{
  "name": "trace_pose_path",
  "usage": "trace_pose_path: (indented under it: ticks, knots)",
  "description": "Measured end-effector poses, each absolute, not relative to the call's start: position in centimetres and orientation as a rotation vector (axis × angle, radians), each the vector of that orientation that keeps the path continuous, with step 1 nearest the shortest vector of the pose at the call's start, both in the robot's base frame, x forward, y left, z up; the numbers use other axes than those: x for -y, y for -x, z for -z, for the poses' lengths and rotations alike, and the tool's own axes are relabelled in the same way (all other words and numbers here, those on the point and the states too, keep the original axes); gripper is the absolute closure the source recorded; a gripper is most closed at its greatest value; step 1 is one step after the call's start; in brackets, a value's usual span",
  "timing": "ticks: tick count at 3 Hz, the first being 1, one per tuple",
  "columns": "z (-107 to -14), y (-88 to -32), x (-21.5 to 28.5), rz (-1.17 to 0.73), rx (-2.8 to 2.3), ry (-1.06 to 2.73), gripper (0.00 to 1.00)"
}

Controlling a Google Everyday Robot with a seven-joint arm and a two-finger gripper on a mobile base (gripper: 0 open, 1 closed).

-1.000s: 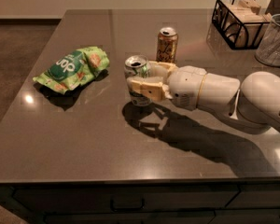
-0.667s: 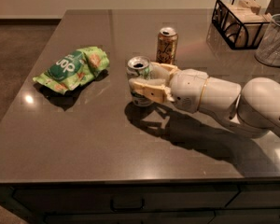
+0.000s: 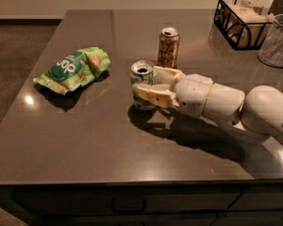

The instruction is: Place 7up can upright

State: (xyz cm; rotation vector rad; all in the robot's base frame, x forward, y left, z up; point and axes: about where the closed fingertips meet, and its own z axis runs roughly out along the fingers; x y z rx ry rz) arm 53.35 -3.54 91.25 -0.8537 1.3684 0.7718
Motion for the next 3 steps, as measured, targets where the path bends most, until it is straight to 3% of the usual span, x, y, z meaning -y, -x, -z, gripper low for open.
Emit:
trace_pose_path:
  ticks: [1, 2, 3]
  knots:
    - [-91.29, -53.3, 3.32, -0.774, -1.366, 0.857, 0.13]
    - [-91.34, -53.26, 3.1, -0.776, -1.365, 0.861, 0.0]
    - [-91.34, -53.25, 3.1, -0.776, -1.365, 0.861, 0.0]
